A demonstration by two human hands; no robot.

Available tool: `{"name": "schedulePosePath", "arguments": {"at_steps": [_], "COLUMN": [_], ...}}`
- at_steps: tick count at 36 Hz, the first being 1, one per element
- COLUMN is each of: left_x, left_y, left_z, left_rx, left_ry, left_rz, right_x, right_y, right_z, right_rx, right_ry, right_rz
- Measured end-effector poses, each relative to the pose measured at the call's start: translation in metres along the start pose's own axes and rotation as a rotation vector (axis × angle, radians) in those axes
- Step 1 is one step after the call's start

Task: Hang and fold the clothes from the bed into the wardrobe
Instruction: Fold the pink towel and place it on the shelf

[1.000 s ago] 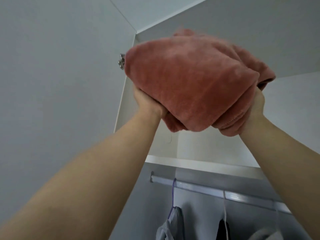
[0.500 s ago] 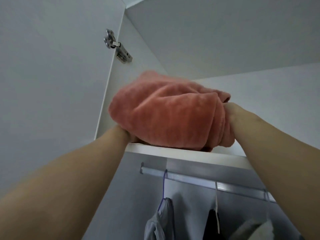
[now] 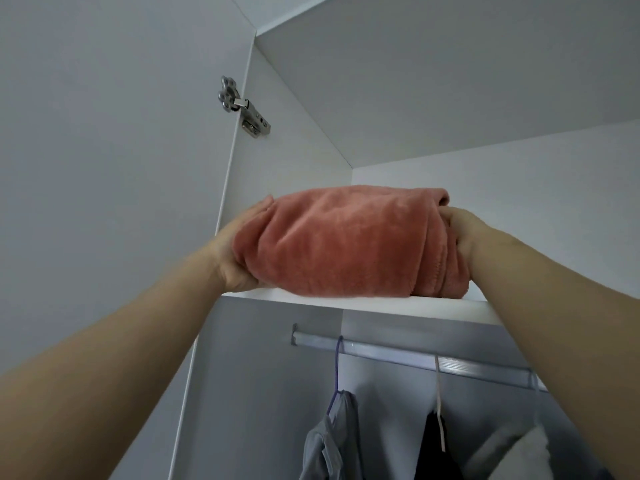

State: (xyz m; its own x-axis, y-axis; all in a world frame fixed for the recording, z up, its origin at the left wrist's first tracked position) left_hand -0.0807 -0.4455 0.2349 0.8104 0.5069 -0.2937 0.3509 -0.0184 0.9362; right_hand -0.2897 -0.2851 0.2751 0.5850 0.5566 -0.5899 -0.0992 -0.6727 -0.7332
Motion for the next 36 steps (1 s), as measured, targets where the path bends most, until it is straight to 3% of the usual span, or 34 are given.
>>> {"name": "schedulePosePath", "arguments": {"at_steps": [3,8,10,12,13,15,17,19,20,23,28,31,34,36], "left_x": [0.004,0.011,0.013,0.025,0.033,0.041,0.034,0.022,0.019,0.018,0.024,0.026,0.026,0.025], "left_y": [-0.002,0.001,0.012,0.024,0.025,0.019,0.002,-0.013,-0.015,-0.003,0.018,0.032,0.036,0.038], "left_z": [-0.011,-0.017,-0.013,-0.024,-0.037,-0.067,-0.094,-0.104,-0.106,-0.106,-0.078,-0.059,-0.053,-0.052], "left_rx": [-0.121,-0.321,-0.434,-0.655,-0.735,-0.912,-1.344,-1.728,-1.763,-1.521,-0.985,-0.767,-0.746,-0.737], "left_ry": [0.014,0.37,0.695,1.017,1.018,0.725,0.427,0.334,0.336,0.35,0.511,0.541,0.548,0.55], "left_rz": [-0.017,0.08,-0.114,-0.509,-0.724,-0.984,-0.931,-0.812,-0.785,-0.869,-0.724,-0.693,-0.66,-0.65], "right_x": [0.008,0.017,0.019,0.018,0.017,0.015,0.014,0.015,0.019,0.024,0.02,0.03,0.042,0.044], "right_y": [-0.005,-0.001,0.003,0.004,0.005,0.004,0.005,0.008,0.008,0.004,0.001,0.002,0.009,0.012], "right_z": [-0.005,-0.001,0.002,0.007,0.008,0.01,0.006,0.005,0.003,0.002,0.0,-0.016,-0.03,-0.034], "right_rx": [-0.02,-0.039,-0.082,-0.137,-0.14,-0.147,-0.218,-0.265,-0.285,-0.308,-0.39,-0.138,0.245,0.336], "right_ry": [-0.061,-0.024,0.031,0.081,0.094,0.13,0.139,0.148,0.137,-0.011,-0.154,-0.384,-0.643,-0.739], "right_rz": [0.059,0.002,-0.039,-0.065,-0.071,-0.063,-0.057,-0.15,-0.21,-0.235,-0.11,-0.108,-0.106,-0.068]}}
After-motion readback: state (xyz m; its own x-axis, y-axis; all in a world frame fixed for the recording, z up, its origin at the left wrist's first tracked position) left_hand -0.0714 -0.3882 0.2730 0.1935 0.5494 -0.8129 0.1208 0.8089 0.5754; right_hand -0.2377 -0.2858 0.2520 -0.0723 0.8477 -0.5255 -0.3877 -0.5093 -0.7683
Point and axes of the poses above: each hand's wrist, its own x-axis away from the middle knuckle, its own z-axis out of the back of the hand, y = z × x, the point moved 3 cm from there along -x, towards the middle knuckle, and after that the axes turned 10 degrees about z, right-handed, at the moved point
